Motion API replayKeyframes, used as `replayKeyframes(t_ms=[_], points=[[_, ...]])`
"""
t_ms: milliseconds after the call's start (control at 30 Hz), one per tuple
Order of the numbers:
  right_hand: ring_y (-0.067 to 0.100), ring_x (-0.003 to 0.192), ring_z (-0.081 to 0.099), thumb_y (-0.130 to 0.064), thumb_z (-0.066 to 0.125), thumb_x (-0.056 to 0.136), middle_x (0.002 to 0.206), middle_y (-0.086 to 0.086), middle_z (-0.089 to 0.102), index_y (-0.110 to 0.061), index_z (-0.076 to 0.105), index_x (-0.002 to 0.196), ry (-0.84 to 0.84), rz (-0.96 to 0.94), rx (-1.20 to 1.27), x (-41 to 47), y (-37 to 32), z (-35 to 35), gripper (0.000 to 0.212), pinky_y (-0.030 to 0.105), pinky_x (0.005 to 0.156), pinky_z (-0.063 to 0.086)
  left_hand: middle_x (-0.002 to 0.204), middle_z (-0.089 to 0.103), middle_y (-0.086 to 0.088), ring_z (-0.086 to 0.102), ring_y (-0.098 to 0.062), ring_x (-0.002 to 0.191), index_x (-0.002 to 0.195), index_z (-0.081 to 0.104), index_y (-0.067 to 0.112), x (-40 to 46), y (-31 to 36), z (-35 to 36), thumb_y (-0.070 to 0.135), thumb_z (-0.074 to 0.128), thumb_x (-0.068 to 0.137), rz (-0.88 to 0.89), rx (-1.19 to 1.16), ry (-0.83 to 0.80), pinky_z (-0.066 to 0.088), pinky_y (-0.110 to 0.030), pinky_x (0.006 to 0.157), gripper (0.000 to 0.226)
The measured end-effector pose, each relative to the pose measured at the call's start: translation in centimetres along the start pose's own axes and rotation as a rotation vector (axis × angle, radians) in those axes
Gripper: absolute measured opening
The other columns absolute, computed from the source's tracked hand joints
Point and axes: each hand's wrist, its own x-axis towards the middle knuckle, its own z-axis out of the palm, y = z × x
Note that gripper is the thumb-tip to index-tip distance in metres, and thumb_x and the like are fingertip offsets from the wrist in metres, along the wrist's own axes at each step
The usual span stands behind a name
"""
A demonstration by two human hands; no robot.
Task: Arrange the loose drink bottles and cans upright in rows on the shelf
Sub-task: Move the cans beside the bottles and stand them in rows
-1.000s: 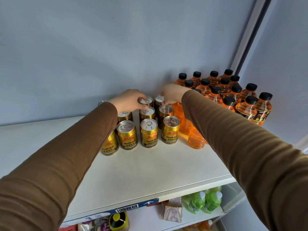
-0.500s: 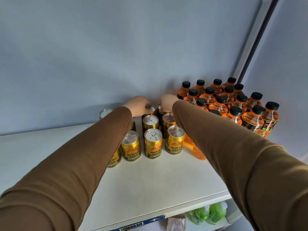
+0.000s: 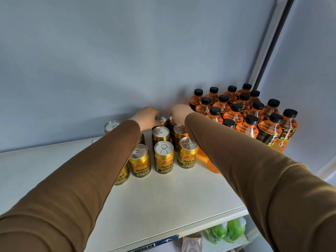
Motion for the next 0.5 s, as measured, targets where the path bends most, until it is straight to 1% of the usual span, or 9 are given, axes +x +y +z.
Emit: replayKeyframes(t_ms=[100,200,267,333,367,433,467,500], points=[[0.03,0.11,0.061,-0.01,0.049,0.098,0.119,0.014,0.065,-0.003,0.063,0.116,0.093,-0.003,-0.032,-1.3,-0.2,-1.0,0.024,0.035,0.086,0.049,0.138,0.053,-0.014,0.052,-0.032,0.123,0.147,0.047,0.015,-1.0,-0.1,-0.5,0.044,0.058,0.097,0.023,-0.014,0.036,0.042,-0.037,0.097,0.059],[0.031,0.113,0.059,-0.005,0.049,0.095,0.123,0.012,0.062,-0.008,0.058,0.126,0.241,-0.036,-0.014,-4.1,-0.4,-2.6,0.033,0.036,0.089,0.049,0.148,0.047,-0.01,0.046,-0.03,0.132,0.149,0.044,0.018,-2.4,0.7,-1.5,0.043,0.058,0.097,0.075,-0.057,0.126,0.037,-0.04,0.106,0.059],[0.032,0.111,0.057,-0.003,0.048,0.093,0.12,0.012,0.061,-0.01,0.055,0.129,0.36,-0.056,0.07,-7.0,-0.2,-3.5,0.037,0.035,0.082,0.047,0.148,0.047,-0.008,0.045,-0.028,0.133,0.148,0.046,0.019,-3.8,2.0,-2.3,0.04,0.06,0.097,0.131,-0.113,0.194,0.036,-0.039,0.108,0.057],[0.031,0.106,0.056,-0.004,0.047,0.092,0.114,0.009,0.062,-0.012,0.056,0.125,0.488,-0.075,0.14,-10.1,0.3,-4.0,0.035,0.03,0.074,0.041,0.143,0.052,-0.006,0.05,-0.025,0.128,0.146,0.05,0.022,-5.4,4.0,-3.0,0.037,0.061,0.096,0.201,-0.19,0.257,0.039,-0.037,0.104,0.053],[0.03,0.105,0.056,-0.004,0.048,0.092,0.113,0.007,0.063,-0.013,0.057,0.124,0.55,-0.086,0.181,-11.7,0.7,-4.0,0.034,0.028,0.073,0.038,0.141,0.054,-0.004,0.052,-0.023,0.124,0.144,0.052,0.022,-6.2,5.2,-3.3,0.036,0.062,0.095,0.234,-0.229,0.281,0.04,-0.036,0.102,0.052],[0.027,0.106,0.055,-0.007,0.052,0.093,0.113,0.005,0.066,-0.015,0.059,0.128,0.654,-0.106,0.339,-14.9,2.0,-4.0,0.036,0.027,0.078,0.038,0.14,0.054,-0.002,0.053,-0.02,0.123,0.143,0.053,0.023,-7.8,8.0,-3.3,0.035,0.063,0.094,0.273,-0.282,0.311,0.042,-0.035,0.103,0.052],[0.026,0.109,0.055,-0.009,0.054,0.094,0.116,0.004,0.066,-0.016,0.06,0.131,0.691,-0.108,0.421,-16.4,3.0,-4.0,0.038,0.029,0.083,0.041,0.141,0.054,-0.001,0.052,-0.019,0.124,0.144,0.052,0.024,-8.7,9.4,-3.2,0.035,0.064,0.094,0.284,-0.314,0.321,0.042,-0.036,0.104,0.052],[0.025,0.113,0.055,-0.012,0.054,0.095,0.121,0.004,0.066,-0.017,0.059,0.133,0.72,-0.099,0.483,-17.7,4.2,-3.9,0.039,0.031,0.088,0.044,0.142,0.053,0.001,0.052,-0.015,0.124,0.144,0.051,0.027,-9.4,10.8,-3.0,0.035,0.065,0.094,0.293,-0.357,0.331,0.043,-0.033,0.103,0.053]])
